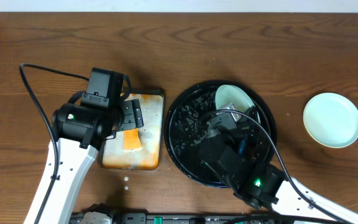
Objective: Clean dirty plates on tray and stack at the side
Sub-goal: 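Lift the left blue plate with the right gripper off the rack, then carry the blue plate right and lower it onto the plate stack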
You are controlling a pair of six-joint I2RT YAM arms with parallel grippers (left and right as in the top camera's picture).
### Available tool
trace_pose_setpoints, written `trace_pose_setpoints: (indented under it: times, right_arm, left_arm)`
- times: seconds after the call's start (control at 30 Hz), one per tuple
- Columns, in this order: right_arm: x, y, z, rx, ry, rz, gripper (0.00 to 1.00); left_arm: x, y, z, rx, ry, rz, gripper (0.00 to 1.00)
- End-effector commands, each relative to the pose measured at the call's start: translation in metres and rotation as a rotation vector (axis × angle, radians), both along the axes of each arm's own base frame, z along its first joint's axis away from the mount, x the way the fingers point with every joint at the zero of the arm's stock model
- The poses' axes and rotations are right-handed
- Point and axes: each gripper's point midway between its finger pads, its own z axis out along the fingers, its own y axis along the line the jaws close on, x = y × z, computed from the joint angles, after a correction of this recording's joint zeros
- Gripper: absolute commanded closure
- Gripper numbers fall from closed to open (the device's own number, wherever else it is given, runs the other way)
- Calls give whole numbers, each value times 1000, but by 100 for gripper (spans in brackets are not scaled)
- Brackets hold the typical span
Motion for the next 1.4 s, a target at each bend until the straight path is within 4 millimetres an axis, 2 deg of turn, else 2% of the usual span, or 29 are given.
trace_pose_setpoints:
  times: [0.0, 0.47, 0.53, 0.7, 0.87, 1.03, 1.17, 1.37]
  right_arm:
    - [-1, 0, 10, 25, -27, -7, 99]
    - [-1, -1, 10, 24, -26, -9, 99]
    - [1, -4, 8, 105, -48, -35, 99]
    - [6, -15, -11, 319, 33, -57, 99]
    - [13, -36, -23, 650, 160, -108, 99]
    - [16, -61, -19, 872, 204, -121, 99]
    - [16, -100, -17, 1011, 165, -230, 99]
    - [5, -165, -37, 1154, 135, -486, 99]
  left_arm:
    - [-1, 3, 1, 7, -2, 8, 17]
    - [-1, 3, 1, 7, -2, 8, 17]
    - [-1, 3, 1, 7, -2, 8, 17]
    - [-1, 3, 1, 7, -2, 8, 17]
    - [-1, 3, 1, 7, -2, 8, 17]
    - [-1, 3, 1, 7, -2, 8, 17]
    - [-1, 3, 1, 7, -2, 8, 17]
    - [-1, 3, 1, 7, -2, 8, 17]
